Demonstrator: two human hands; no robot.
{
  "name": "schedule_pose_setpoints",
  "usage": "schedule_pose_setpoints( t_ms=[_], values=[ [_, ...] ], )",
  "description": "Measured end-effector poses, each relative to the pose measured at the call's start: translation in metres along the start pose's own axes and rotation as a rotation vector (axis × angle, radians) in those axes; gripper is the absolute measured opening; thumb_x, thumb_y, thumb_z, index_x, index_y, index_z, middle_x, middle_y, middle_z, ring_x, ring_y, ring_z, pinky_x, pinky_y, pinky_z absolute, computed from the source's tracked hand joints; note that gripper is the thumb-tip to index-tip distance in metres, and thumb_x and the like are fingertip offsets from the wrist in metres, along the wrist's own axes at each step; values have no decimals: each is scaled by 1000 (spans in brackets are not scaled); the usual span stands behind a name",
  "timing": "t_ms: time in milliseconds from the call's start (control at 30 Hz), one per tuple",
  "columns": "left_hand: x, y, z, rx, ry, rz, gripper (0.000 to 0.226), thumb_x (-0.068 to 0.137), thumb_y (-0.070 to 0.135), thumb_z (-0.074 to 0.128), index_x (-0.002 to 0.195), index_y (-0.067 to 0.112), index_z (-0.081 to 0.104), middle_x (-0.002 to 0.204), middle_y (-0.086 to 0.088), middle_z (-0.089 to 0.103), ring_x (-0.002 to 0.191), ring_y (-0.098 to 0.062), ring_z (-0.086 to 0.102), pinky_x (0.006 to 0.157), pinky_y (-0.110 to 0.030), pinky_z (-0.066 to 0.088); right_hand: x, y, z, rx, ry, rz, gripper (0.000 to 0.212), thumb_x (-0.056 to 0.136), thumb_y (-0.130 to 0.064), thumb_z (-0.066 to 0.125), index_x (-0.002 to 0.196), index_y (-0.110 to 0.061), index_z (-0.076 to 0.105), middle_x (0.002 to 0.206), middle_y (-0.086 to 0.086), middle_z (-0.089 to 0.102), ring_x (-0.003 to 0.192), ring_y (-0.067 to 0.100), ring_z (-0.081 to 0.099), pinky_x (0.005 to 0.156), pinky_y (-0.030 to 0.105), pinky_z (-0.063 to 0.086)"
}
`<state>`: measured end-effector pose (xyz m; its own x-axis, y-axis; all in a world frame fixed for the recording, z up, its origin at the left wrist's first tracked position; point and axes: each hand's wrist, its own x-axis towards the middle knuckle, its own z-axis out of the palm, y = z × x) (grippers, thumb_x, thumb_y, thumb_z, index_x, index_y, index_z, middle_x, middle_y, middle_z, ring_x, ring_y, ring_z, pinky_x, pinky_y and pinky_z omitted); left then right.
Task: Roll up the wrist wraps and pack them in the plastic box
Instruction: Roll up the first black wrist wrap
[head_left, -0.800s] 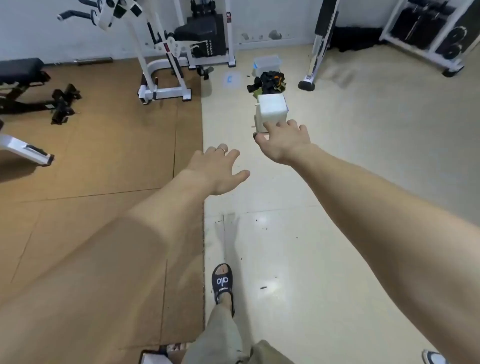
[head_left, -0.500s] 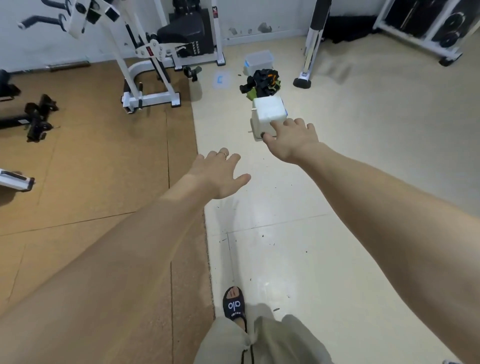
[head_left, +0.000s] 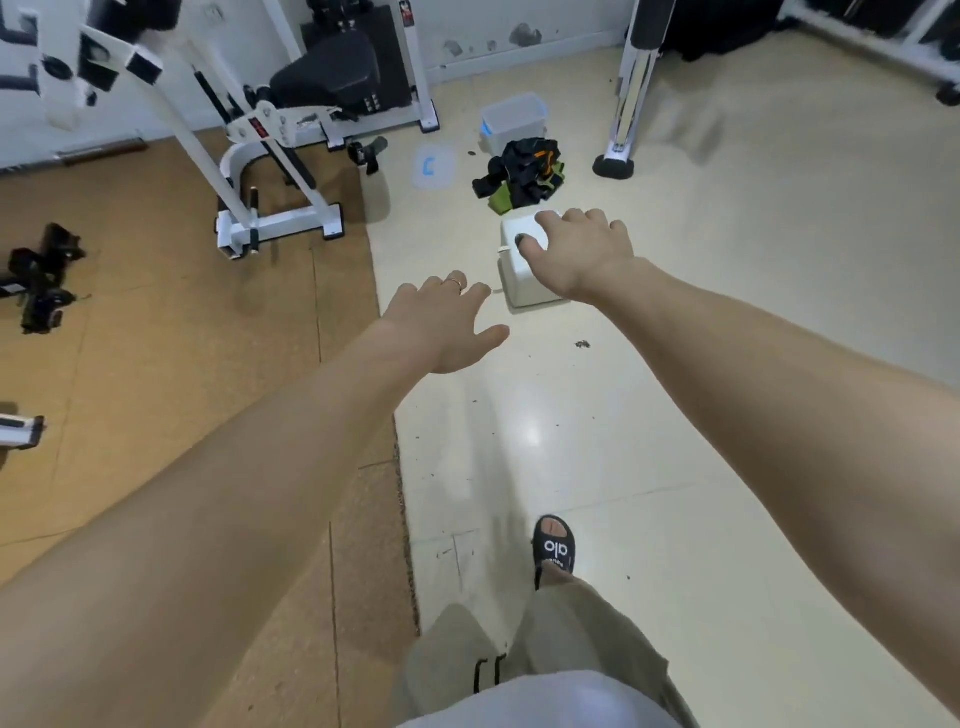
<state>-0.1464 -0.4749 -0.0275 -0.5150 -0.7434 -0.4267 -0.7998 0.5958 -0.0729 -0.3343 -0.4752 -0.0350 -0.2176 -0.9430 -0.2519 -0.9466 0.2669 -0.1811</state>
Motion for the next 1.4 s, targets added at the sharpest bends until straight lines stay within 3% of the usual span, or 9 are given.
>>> schedule_pose_setpoints(
  t_ms=[400,600,833,1133,1400],
  values=[
    [250,-67,-102,-51,17,-32,68,104,64,28,157,22,30,163,-9,30,143,-31,37,113,-48,34,280,27,-75,0,-13,-63,55,104,-51,25,145,-20,45,145,14,49,137,35,39,110,50,28],
    [402,-120,-145,-66,-3,5,66,104,62,31,156,22,31,163,-10,30,144,-32,36,113,-48,33,429,43,-98,-5,3,1,52,103,-52,27,137,-20,50,140,13,53,134,34,41,107,48,30],
    [539,-150,-208,-71,-44,54,65,103,62,32,153,21,35,159,-11,35,142,-32,39,112,-48,34,569,76,-148,-2,-33,68,53,105,-49,25,143,-19,46,145,16,50,137,35,39,109,47,28],
    [727,-151,-275,-157,-41,-74,61,104,60,33,152,22,38,154,-10,41,139,-32,41,109,-46,33,781,131,-182,-17,-53,-77,57,105,-49,25,151,-21,40,151,14,46,141,33,35,113,47,27],
    [859,-168,-314,-201,-53,-192,61,105,58,35,151,19,38,147,-9,46,130,-32,49,104,-43,35,937,159,-187,-33,-191,-193,57,105,-46,23,154,-21,38,152,14,46,141,34,35,116,50,26]
  ],
)
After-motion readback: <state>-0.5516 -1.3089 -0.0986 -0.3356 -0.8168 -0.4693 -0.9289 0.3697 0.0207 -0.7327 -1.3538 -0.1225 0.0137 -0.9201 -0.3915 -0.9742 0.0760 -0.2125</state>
